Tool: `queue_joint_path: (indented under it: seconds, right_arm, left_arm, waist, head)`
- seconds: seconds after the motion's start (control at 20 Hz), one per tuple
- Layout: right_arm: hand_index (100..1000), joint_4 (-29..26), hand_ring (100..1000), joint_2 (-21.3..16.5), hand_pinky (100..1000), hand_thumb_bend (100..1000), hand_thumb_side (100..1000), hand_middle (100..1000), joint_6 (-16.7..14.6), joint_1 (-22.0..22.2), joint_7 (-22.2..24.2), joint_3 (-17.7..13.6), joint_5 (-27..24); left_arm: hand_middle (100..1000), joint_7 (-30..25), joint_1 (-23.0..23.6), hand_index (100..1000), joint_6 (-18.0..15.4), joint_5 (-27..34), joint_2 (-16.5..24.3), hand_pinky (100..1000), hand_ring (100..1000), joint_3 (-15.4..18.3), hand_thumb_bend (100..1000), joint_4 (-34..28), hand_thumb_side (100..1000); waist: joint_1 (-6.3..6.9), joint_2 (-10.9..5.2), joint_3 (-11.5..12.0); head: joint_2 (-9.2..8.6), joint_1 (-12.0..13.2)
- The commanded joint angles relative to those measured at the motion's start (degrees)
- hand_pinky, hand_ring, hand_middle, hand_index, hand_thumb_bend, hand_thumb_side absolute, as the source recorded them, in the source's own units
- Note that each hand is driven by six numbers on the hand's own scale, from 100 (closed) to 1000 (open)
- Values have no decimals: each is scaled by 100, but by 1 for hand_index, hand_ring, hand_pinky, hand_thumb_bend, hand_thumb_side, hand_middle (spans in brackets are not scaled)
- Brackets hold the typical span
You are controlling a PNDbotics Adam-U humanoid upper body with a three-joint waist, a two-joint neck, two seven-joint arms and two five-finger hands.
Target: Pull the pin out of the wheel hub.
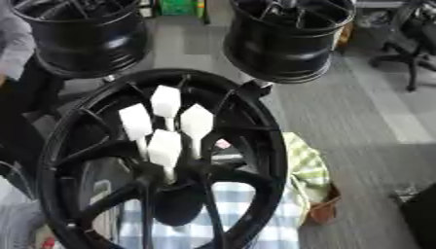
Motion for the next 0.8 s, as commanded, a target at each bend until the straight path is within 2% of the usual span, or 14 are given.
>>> queue_joint_path:
  seconds: [0.05,0.25,0.65,0.8]
  right_arm:
    - [862,-66,866,-413,885,311,538,823,-253,-273,291,395,319]
    - [863,-66,870,-338,887,329,516,823,-613,-660,652,981,679]
    - [868,-66,866,117,880,363,499,820,-1198,-1399,1342,2103,1370]
    - [867,-66,862,320,877,381,479,819,-1271,-1618,1587,2468,1615]
  left_arm:
    - [779,-62,-95,920,-1,28,229,748,835,-15,461,-96,682]
    - [776,-103,-101,920,-11,48,280,748,835,-43,459,-96,682]
    - [773,-177,-77,919,-7,75,311,747,835,-94,451,-96,686]
    - [772,-194,-56,919,-13,79,319,747,835,-105,447,-96,688]
  waist:
    - [-2,-38,6]
    - [-16,-30,-12]
    - [-4,-26,-59]
    - [4,-21,-89]
  head:
    - [30,-54]
    - [30,-63]
    - [28,-67]
    - [26,-19]
